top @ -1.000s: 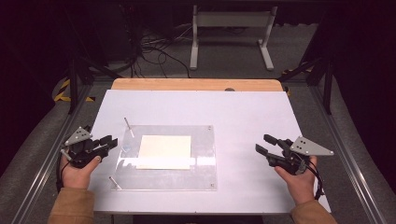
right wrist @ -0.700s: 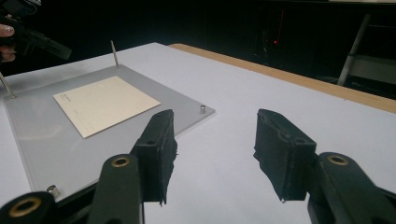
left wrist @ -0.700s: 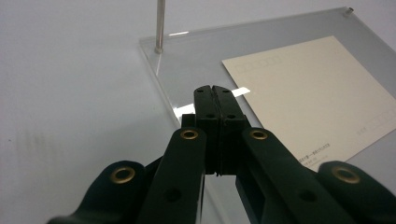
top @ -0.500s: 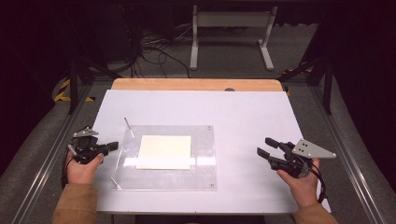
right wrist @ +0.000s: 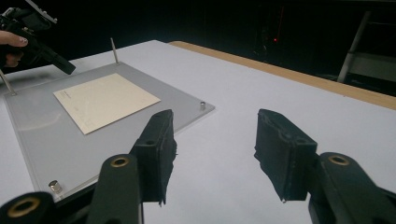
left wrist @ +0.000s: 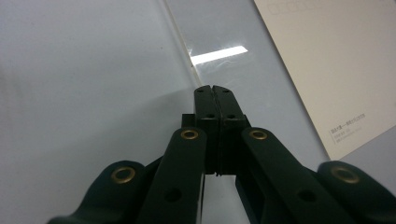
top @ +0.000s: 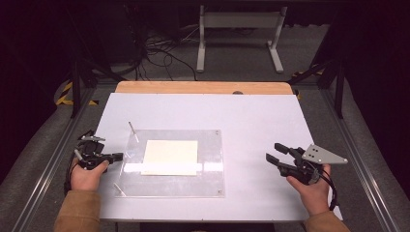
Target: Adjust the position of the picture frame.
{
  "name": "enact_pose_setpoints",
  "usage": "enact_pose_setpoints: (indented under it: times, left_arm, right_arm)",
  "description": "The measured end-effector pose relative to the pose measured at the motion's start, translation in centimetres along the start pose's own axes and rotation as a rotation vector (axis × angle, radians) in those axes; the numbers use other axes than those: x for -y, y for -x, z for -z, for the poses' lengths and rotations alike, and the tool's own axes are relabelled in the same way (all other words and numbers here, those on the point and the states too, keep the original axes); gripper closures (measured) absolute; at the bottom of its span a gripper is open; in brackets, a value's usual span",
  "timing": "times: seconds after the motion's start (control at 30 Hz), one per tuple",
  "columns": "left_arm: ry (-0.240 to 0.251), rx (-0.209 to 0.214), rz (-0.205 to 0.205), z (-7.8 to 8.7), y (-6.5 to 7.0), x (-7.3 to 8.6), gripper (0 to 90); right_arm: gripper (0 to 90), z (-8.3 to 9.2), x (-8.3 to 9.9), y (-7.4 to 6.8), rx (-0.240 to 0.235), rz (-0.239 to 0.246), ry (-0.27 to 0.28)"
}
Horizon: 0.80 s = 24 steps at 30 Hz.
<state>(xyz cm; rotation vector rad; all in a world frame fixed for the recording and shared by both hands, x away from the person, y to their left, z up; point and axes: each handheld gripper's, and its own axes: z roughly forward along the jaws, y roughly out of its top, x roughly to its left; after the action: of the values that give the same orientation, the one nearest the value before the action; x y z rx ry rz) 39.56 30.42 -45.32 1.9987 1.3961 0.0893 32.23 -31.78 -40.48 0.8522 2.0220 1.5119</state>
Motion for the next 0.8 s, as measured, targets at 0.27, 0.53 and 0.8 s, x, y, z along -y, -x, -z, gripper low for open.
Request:
enact_pose_setpoints:
  times: [0.27,0.53,0.8]
  left_arm:
    - [-0.009,0.025,0.013,-0.4,-0.5,0.2,89.9]
    - [-0.010,0.069,-0.008,-1.0,0.1,0.0,89.9]
    - [-0.026,0.108,-0.058,-2.7,2.6,-1.0,90.0]
  right_arm:
    - [47.1,0.0,0.0,0.0,-0.002,-0.001,0.002]
    - [47.0,0.0,-0.1,0.0,-0.001,0.001,0.003]
    - [46.9,-0.2,0.0,0.0,-0.002,0.000,-0.007]
